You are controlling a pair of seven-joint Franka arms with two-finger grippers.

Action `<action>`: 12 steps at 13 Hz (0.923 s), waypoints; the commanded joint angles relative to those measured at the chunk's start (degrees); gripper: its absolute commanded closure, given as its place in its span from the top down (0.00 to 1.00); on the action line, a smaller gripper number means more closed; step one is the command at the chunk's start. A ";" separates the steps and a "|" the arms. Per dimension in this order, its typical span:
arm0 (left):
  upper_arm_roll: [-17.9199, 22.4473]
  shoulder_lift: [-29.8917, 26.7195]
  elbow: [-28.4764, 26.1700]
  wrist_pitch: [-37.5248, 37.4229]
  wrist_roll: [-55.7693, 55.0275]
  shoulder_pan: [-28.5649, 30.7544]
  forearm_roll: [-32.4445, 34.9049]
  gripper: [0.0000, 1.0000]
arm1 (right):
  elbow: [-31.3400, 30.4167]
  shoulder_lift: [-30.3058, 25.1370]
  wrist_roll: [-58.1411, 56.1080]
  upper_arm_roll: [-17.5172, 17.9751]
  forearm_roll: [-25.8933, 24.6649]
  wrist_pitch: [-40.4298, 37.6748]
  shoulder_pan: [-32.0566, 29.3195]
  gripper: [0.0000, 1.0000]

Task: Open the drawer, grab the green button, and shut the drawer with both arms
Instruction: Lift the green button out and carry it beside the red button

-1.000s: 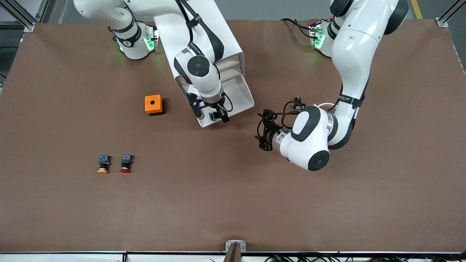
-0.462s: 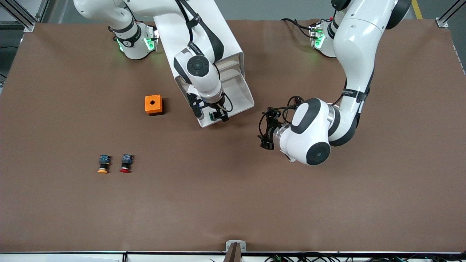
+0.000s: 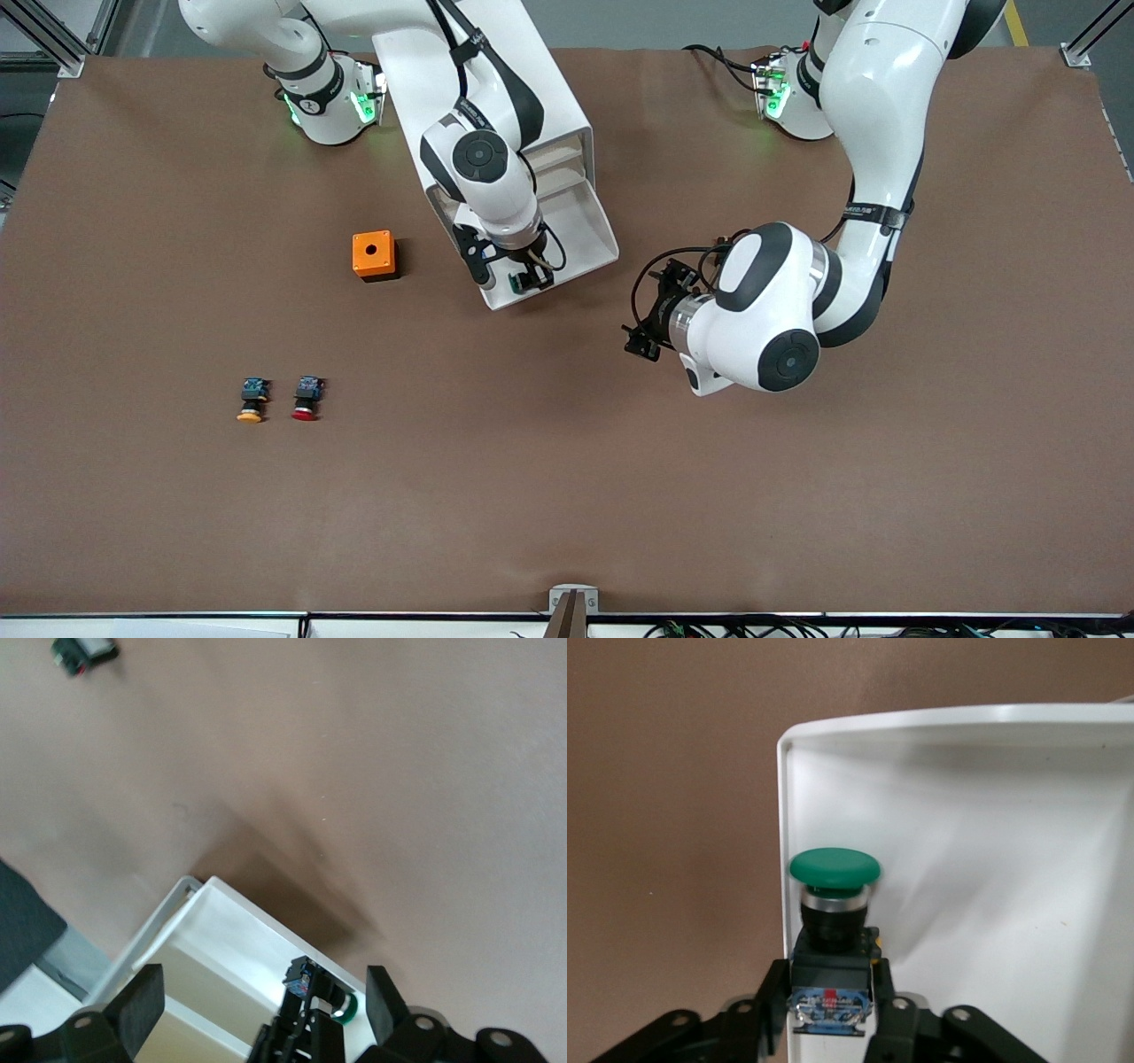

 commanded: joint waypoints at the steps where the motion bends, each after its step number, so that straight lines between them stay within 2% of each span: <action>1: 0.22 -2.03 -0.98 1.34 9.23 -0.13 4.04 1.00 | 0.03 -1.23 -0.31 -0.17 -2.00 -1.06 0.19 0.14; 2: 0.04 -2.03 -0.98 1.70 11.78 -0.13 5.27 1.00 | 0.65 -1.23 -1.53 -0.25 -2.09 -1.15 0.19 0.04; 3: -0.04 -2.03 -1.15 2.75 13.81 -0.13 5.89 1.00 | 1.26 -1.32 -2.32 -0.25 -2.09 -1.32 0.19 0.02; 7: -0.31 -1.50 -1.94 5.65 33.31 -1.01 10.72 1.00 | 8.81 -2.28 -5.65 -0.87 -2.00 -13.16 -3.40 0.01; 9: -0.31 -0.63 -3.34 10.55 34.75 -2.32 12.31 1.00 | 12.67 -2.55 -12.93 -0.96 -2.00 -20.27 -6.82 0.01; 12: -0.22 1.13 -6.50 18.11 34.75 -5.84 14.07 1.00 | 19.18 -2.11 -30.76 -0.96 -2.00 -26.79 -13.23 0.01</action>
